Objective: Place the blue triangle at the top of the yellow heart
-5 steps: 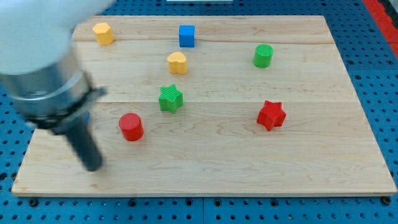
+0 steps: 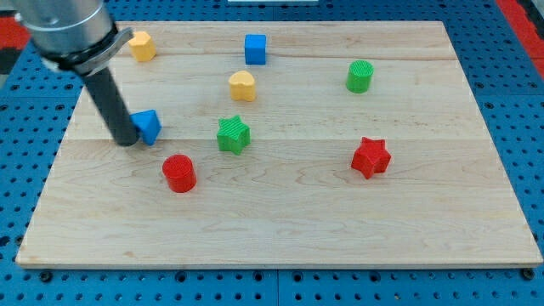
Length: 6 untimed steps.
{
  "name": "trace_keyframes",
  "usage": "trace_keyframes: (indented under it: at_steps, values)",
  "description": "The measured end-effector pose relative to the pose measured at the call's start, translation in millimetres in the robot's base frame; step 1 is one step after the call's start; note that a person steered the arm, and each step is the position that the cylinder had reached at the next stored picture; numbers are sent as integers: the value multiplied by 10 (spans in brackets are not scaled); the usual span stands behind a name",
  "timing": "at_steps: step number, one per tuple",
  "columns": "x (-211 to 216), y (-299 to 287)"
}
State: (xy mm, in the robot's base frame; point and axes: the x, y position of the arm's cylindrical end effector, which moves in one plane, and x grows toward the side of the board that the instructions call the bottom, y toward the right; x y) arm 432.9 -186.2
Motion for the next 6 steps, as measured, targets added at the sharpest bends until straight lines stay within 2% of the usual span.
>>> trace_keyframes:
  at_steps: [2, 4, 5, 6]
  values:
    - [-465, 585]
    - [-1062, 680]
    - [-1120, 853]
    - [-1119, 1304]
